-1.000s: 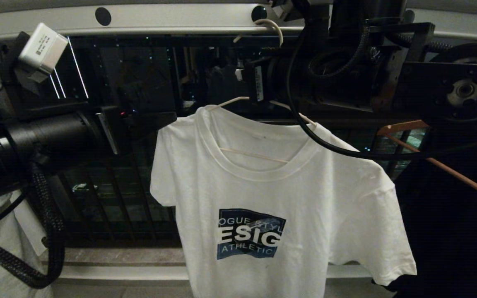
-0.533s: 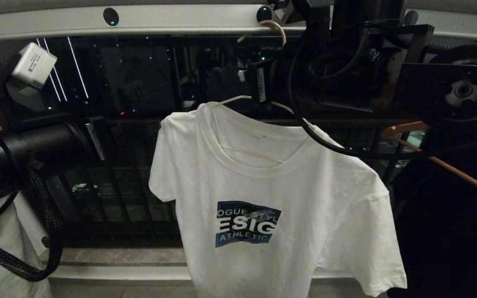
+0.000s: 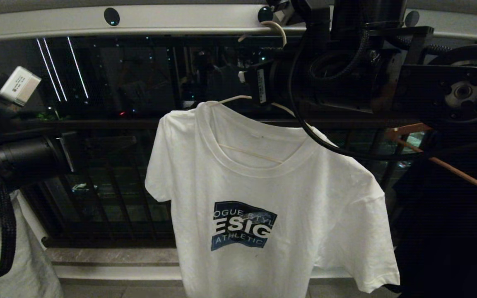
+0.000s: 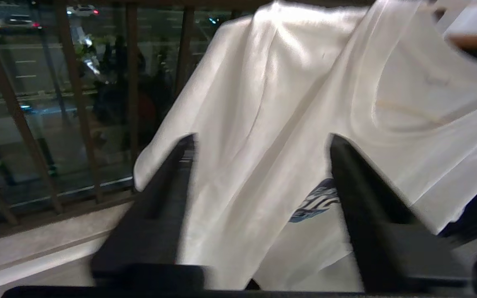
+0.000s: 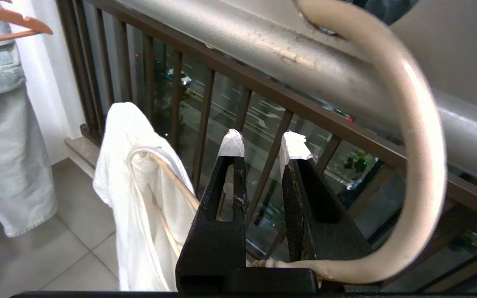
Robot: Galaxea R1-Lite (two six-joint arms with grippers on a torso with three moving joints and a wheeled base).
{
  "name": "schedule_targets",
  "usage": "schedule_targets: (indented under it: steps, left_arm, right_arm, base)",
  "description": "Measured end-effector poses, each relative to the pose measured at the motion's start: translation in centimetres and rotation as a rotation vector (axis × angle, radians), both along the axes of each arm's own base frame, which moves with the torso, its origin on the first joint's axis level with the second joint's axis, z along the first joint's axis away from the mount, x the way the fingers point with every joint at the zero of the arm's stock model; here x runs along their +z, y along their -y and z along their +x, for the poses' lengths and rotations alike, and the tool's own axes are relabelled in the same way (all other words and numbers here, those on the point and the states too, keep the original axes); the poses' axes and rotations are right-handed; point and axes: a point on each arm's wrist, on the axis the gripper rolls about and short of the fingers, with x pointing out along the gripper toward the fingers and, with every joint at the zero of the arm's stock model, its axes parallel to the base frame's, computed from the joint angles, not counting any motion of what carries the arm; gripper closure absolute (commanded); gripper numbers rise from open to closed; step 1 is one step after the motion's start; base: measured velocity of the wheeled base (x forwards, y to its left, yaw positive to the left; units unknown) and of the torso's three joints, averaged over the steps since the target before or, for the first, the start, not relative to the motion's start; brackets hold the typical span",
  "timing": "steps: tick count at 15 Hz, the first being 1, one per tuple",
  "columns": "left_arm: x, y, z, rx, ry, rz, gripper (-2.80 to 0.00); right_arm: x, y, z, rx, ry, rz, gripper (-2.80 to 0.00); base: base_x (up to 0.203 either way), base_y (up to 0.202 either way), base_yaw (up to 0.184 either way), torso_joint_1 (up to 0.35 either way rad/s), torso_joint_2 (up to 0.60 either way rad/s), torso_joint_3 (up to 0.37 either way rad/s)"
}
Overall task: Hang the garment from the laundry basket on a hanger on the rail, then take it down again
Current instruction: Take the clothes off the clothes rack
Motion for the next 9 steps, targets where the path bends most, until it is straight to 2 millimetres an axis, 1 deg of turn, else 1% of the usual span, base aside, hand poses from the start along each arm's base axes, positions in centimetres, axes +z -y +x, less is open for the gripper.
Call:
schedule_targets:
  steps: [2, 4, 6, 8, 9]
  left_arm:
    - [-0.6, -0.1, -0.2, -0.030, 0.002, 0.032, 0.00]
    - [-1.0, -0.6, -0.1, -0.050, -0.003, 0.042, 0.00]
    - [-1.3, -1.7, 0.3, -0.078, -0.001, 0.047, 0.00]
    - [-1.6, -3.4, 0.8, -0.140, 0.007, 0.033, 0.00]
    - [-1.8, -4.2, 1.2, -0.173, 0.020, 0.033, -2.80]
  right_arm:
    - [0.0, 0.0, 0.0, -0.002, 0.000, -0.001, 0.00]
    - [0.0, 0.0, 0.0, -0.002, 0.001, -0.003, 0.00]
    - [0.0, 0.0, 0.0, -0.002, 0.007, -0.012, 0.00]
    - [0.0, 0.0, 0.1, -0.001, 0.008, -0.014, 0.00]
    - [0.0, 0.0, 0.0, -0.001, 0.008, -0.015, 0.00]
  base:
    - [0.000, 0.000, 0.000, 0.000, 0.00, 0.000]
    - [0.000, 0.000, 0.000, 0.000, 0.00, 0.000]
    - [0.000, 0.000, 0.000, 0.000, 0.00, 0.000]
    - [0.000, 0.000, 0.000, 0.000, 0.00, 0.000]
    - [0.000, 0.000, 0.000, 0.000, 0.00, 0.000]
